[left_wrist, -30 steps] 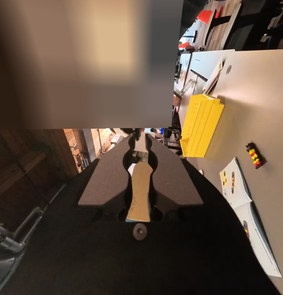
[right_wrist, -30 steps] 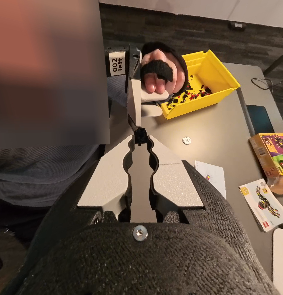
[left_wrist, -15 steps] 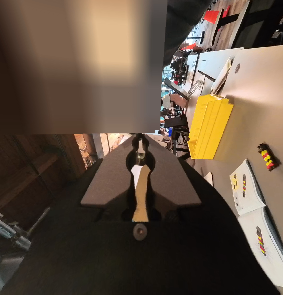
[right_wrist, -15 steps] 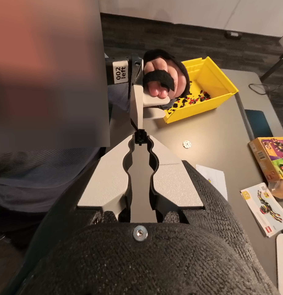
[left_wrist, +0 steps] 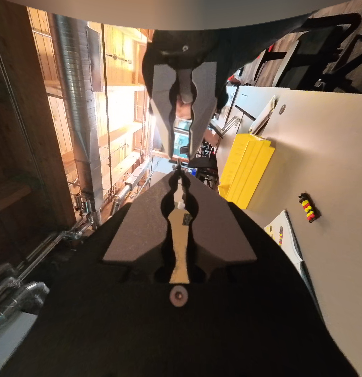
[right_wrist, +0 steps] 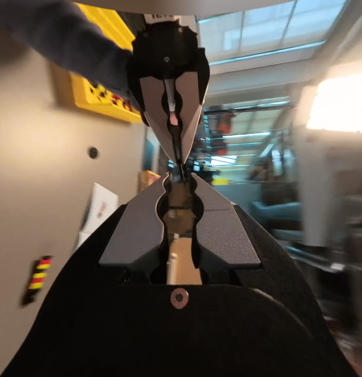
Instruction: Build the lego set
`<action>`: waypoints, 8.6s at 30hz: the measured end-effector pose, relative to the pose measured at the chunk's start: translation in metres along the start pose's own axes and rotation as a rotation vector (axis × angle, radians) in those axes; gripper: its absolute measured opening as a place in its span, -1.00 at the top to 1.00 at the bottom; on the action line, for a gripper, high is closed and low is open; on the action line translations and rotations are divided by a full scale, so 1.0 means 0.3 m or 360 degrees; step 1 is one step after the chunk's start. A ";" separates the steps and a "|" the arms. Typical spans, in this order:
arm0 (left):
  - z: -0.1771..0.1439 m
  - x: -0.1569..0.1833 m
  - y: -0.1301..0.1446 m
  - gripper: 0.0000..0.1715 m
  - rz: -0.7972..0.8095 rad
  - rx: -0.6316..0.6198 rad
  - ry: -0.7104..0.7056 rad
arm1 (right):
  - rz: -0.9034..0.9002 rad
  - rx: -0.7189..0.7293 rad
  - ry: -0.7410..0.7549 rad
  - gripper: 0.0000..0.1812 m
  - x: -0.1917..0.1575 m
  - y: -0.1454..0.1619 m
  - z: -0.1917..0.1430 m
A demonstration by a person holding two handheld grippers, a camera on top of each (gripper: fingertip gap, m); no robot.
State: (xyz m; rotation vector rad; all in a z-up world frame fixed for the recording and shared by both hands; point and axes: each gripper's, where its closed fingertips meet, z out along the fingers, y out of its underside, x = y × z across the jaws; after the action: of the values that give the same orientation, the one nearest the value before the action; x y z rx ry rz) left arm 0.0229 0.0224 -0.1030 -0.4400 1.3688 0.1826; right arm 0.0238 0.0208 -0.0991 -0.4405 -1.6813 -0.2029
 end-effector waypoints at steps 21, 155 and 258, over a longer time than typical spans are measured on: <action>0.008 0.029 0.006 0.98 0.0010 -0.0012 0.0072 | -0.0325 -0.0247 0.0049 1.00 -0.025 0.022 0.001; 0.006 0.006 -0.034 0.99 0.0074 0.0017 0.0002 | -0.0009 -0.0289 -0.0038 0.91 -0.012 -0.002 0.006; -0.022 0.026 -0.013 1.00 -0.0235 0.0150 0.0241 | 0.0130 -0.0270 -0.0058 0.94 -0.034 -0.003 0.044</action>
State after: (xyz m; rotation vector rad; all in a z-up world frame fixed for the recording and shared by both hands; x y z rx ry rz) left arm 0.0199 0.0152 -0.1106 -0.4814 1.4801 -0.0370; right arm 0.0125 0.0234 -0.1112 -0.6417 -1.6846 -0.2803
